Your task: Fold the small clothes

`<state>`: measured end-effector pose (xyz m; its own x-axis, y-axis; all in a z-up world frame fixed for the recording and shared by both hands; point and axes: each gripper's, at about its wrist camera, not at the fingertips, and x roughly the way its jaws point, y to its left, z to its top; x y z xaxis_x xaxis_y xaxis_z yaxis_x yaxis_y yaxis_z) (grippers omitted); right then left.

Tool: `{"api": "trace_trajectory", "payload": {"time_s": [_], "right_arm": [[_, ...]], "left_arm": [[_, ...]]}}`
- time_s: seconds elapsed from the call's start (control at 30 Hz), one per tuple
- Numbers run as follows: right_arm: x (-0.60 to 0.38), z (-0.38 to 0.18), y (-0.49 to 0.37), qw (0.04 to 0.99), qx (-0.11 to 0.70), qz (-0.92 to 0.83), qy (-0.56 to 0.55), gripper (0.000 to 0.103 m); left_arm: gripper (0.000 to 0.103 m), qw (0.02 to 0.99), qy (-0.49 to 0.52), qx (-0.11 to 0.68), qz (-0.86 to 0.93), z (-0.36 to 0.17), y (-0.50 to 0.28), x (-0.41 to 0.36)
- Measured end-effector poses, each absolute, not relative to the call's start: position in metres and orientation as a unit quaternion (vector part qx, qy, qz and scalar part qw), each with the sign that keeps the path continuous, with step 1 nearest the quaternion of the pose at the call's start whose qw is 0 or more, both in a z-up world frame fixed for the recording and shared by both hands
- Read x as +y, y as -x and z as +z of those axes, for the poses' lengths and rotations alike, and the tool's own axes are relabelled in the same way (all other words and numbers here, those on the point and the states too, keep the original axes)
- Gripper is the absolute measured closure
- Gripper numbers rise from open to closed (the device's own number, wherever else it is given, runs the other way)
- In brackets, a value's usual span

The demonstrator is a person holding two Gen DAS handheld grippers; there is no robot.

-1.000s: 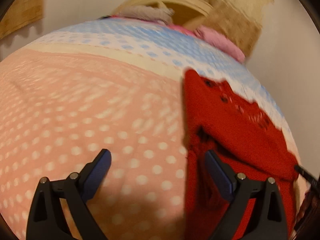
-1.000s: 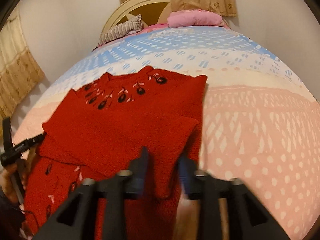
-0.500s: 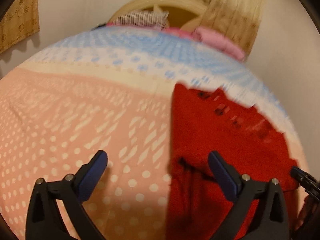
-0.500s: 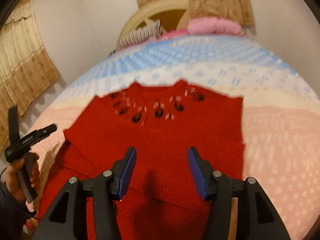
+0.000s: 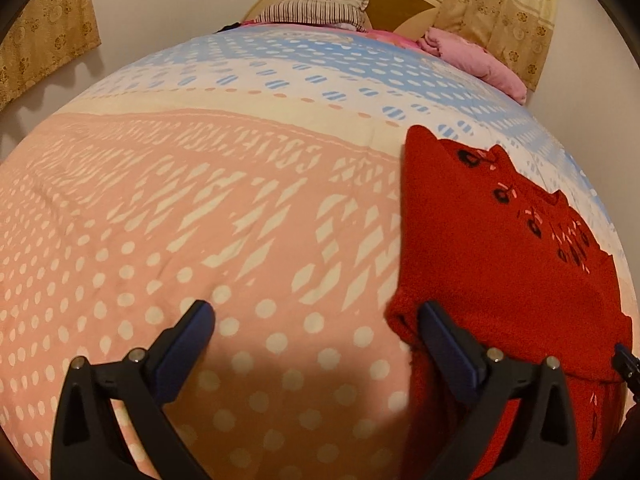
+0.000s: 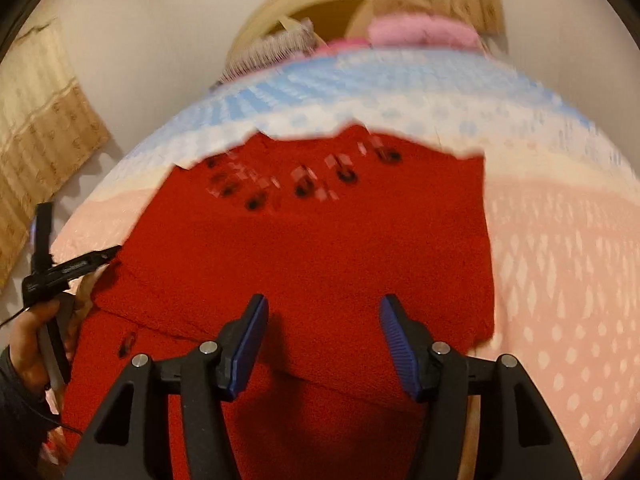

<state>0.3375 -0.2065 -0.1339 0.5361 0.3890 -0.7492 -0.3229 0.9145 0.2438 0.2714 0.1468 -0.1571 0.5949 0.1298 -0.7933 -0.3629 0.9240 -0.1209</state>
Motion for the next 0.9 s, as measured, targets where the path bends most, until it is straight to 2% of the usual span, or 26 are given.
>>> {"api": "trace_trajectory", "payload": {"time_s": [0.2,0.47,0.9], "right_arm": [[-0.214,-0.139,-0.316,0.877,0.429,0.212,-0.038,0.043],[-0.207,-0.143,-0.308,0.878,0.423,0.222,-0.022,0.025],[-0.203,-0.143,-0.302,0.880,0.422,0.218,-0.009,0.023]], "left_arm": [[0.000,0.880,0.123,0.434,0.149,-0.159,-0.265,0.145],[0.000,0.890,0.146,0.411,0.129,-0.153,-0.251,0.149],[0.000,0.904,0.092,0.403,0.109,-0.144,-0.237,0.121]]}}
